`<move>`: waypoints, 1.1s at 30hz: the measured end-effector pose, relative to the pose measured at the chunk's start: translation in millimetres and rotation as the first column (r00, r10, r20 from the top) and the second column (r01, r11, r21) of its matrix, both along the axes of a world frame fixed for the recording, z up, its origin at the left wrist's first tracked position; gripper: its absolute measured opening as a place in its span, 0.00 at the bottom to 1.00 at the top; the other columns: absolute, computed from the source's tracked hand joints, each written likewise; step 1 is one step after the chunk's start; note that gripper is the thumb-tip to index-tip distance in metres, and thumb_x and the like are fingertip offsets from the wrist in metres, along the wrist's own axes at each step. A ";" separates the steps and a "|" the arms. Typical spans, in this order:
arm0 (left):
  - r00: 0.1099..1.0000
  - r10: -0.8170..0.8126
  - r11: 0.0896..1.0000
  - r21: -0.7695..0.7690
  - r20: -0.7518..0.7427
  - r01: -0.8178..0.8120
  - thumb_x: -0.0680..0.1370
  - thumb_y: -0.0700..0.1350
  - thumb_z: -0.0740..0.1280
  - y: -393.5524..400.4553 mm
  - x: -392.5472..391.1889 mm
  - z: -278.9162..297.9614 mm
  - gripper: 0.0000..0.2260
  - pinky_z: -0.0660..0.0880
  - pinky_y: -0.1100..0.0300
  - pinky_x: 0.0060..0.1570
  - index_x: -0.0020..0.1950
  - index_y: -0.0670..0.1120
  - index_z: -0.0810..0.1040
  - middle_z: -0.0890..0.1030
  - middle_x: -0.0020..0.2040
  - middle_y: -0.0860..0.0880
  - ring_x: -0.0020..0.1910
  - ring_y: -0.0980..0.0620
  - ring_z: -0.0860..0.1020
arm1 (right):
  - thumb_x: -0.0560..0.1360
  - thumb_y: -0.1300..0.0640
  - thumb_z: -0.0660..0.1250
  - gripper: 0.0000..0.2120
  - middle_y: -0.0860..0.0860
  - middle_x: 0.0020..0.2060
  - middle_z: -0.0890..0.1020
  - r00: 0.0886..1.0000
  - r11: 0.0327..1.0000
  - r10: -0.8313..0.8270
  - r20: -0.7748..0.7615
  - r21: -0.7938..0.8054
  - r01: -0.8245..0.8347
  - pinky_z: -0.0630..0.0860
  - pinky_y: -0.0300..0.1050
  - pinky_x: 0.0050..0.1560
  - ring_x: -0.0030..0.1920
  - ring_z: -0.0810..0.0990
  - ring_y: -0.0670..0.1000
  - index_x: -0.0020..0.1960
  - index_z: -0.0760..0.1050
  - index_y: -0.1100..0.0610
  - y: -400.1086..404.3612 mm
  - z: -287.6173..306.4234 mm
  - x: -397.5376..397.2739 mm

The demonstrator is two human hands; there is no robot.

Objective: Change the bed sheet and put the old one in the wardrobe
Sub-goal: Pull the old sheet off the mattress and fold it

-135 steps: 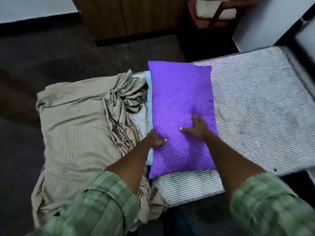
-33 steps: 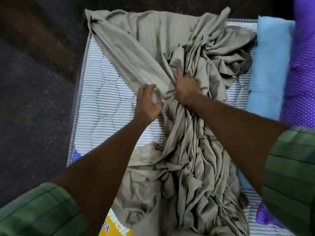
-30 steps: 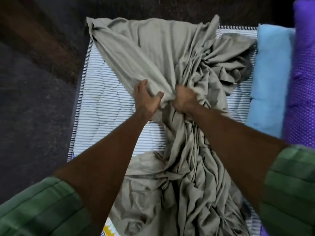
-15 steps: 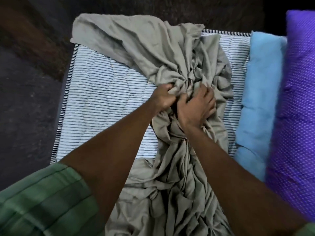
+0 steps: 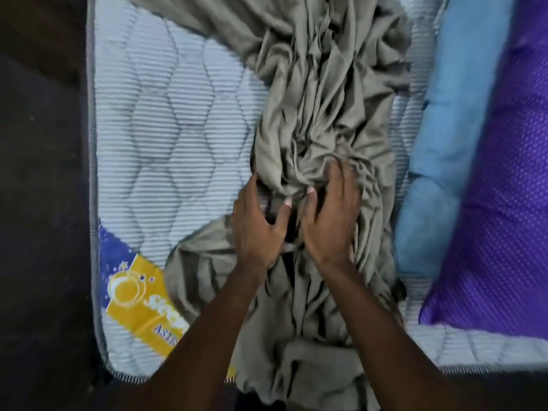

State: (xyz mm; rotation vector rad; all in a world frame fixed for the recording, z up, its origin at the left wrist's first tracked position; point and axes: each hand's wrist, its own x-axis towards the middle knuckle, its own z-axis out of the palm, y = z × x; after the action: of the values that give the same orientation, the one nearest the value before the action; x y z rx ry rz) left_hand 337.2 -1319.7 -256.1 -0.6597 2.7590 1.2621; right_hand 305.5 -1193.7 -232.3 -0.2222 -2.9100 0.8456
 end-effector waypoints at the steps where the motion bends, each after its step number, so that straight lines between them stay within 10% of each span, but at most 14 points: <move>1: 0.999 -0.009 0.999 -0.031 0.041 0.010 0.76 0.60 0.69 -4.2 13.3 0.7 0.33 0.68 0.46 0.72 0.77 0.48 0.68 0.73 0.73 0.47 0.72 0.46 0.71 | 0.79 0.52 0.66 0.29 0.59 0.77 0.67 0.999 0.998 -0.033 0.031 0.057 0.031 0.63 0.59 0.76 0.77 0.65 0.60 0.78 0.67 0.60 5.6 7.7 15.3; 5: 0.943 -0.182 0.927 -0.272 0.278 0.259 0.72 0.62 0.71 -13.7 80.3 10.0 0.27 0.68 0.45 0.63 0.65 0.49 0.77 0.78 0.62 0.46 0.65 0.42 0.74 | 0.69 0.39 0.71 0.46 0.61 0.76 0.66 0.903 0.925 -0.259 0.343 0.356 0.130 0.65 0.61 0.70 0.73 0.67 0.64 0.80 0.58 0.57 36.5 20.2 92.2; 10: 0.804 -0.325 0.867 -0.183 0.498 0.464 0.76 0.54 0.68 -7.0 94.8 15.4 0.16 0.75 0.46 0.55 0.58 0.45 0.76 0.82 0.54 0.41 0.57 0.37 0.79 | 0.74 0.53 0.72 0.37 0.63 0.65 0.77 0.720 0.977 -0.206 0.663 0.178 0.116 0.75 0.56 0.62 0.64 0.77 0.66 0.78 0.59 0.60 32.5 7.8 92.0; 14: 0.813 -0.287 0.871 -0.215 0.506 0.441 0.81 0.53 0.65 -6.1 42.0 20.0 0.18 0.73 0.46 0.53 0.64 0.42 0.73 0.80 0.59 0.37 0.60 0.35 0.78 | 0.76 0.57 0.68 0.23 0.60 0.64 0.78 0.830 0.999 0.041 0.556 -0.002 -0.048 0.72 0.53 0.62 0.65 0.76 0.64 0.70 0.70 0.58 5.4 0.5 20.6; 21: 0.962 -0.192 0.968 -0.123 0.195 0.219 0.74 0.52 0.63 -46.8 -24.2 27.4 0.28 0.73 0.45 0.59 0.71 0.42 0.71 0.77 0.64 0.40 0.65 0.39 0.75 | 0.78 0.53 0.67 0.24 0.58 0.70 0.75 0.885 0.997 0.074 0.459 -0.038 -0.064 0.71 0.53 0.69 0.71 0.72 0.61 0.72 0.69 0.59 -11.7 7.5 -62.5; 27: 0.989 -0.129 0.907 -0.396 0.070 0.146 0.74 0.48 0.69 -39.1 94.5 58.3 0.20 0.70 0.44 0.60 0.65 0.48 0.73 0.74 0.62 0.46 0.63 0.42 0.73 | 0.72 0.41 0.71 0.35 0.55 0.68 0.72 0.979 0.991 -0.124 0.160 -0.029 0.130 0.68 0.58 0.71 0.71 0.69 0.57 0.73 0.67 0.56 -6.9 60.3 99.7; 33: 0.958 -0.231 0.888 -0.366 0.171 0.280 0.74 0.48 0.72 -55.9 206.3 27.8 0.24 0.67 0.44 0.61 0.69 0.52 0.73 0.71 0.71 0.48 0.70 0.42 0.70 | 0.65 0.39 0.76 0.49 0.59 0.77 0.62 0.883 0.988 0.055 0.466 0.103 -0.116 0.66 0.63 0.69 0.72 0.65 0.64 0.78 0.58 0.55 -15.6 46.3 251.8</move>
State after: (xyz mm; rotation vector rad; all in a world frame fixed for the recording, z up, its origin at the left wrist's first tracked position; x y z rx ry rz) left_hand 543.6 -1375.5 -228.2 -0.3504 2.8895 0.6076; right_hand 557.3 -1209.3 -186.0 -0.3269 -3.4306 0.6894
